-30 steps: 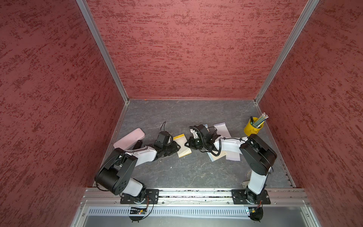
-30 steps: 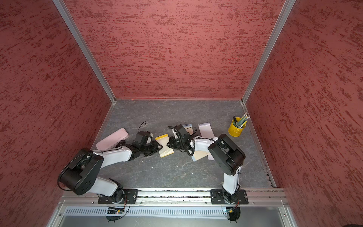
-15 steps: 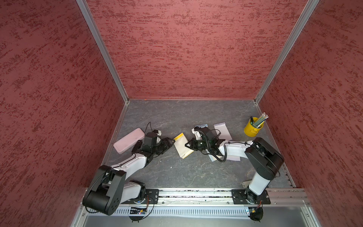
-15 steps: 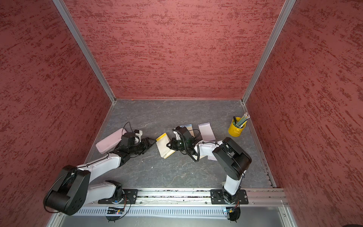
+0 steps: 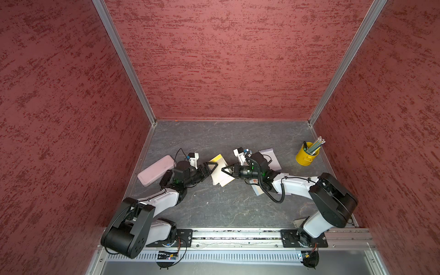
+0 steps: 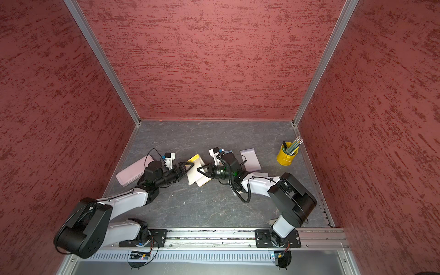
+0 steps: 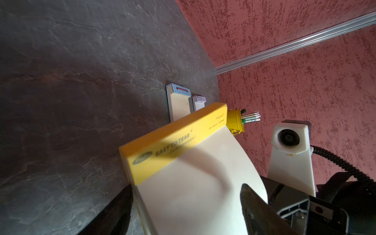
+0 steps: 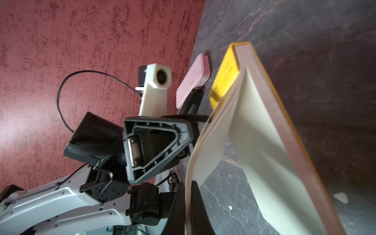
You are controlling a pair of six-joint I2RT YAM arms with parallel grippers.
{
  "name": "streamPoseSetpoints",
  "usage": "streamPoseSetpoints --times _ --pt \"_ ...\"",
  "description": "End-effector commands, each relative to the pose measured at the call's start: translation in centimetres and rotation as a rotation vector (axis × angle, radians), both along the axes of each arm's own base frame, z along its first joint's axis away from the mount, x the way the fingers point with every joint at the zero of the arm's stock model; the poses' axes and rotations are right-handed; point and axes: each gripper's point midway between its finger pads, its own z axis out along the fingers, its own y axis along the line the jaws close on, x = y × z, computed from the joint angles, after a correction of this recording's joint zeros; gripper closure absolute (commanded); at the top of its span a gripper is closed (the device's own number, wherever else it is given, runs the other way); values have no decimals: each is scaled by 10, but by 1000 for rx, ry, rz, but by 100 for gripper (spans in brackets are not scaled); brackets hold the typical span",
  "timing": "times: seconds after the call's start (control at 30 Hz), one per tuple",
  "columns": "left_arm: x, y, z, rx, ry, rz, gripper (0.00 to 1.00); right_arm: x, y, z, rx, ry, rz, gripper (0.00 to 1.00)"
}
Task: Tear off pages from different memo pads
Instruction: Pick up the memo pad from the center of the board.
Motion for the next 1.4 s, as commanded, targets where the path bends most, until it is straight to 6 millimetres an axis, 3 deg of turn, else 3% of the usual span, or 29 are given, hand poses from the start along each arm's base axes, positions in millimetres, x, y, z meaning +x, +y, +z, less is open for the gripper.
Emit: streamPoseSetpoints --times 0.0,0.13,0.23,0.5,0.83,1.03,1.13,1.23,1.37 --pt "5 -5 20 -58 -75 -8 17 -10 0 42 135 -39 47 100" --pt "9 -8 35 -69 -121 -23 18 -18 -4 46 141 -32 60 100" --pt "10 -10 41 -84 -138 -37 23 -20 -6 43 123 -26 61 100" --pt "11 3 47 -87 -137 -46 56 -16 -19 12 56 38 4 100" --pt "15 -8 47 -64 -118 -122 87 -16 -23 -15 1 70 -14 100" --pt "20 -1 11 53 22 -74 93 -8 -52 -70 -297 16 -108 62" --pt "22 -8 2 109 57 -83 95 1 -75 -93 -516 -39 -150 50" --pt "24 -21 6 138 45 -111 95 8 -89 -94 -686 -128 -168 47" --pt "24 -32 -7 200 83 -132 95 12 -95 -81 -863 -290 -188 44"
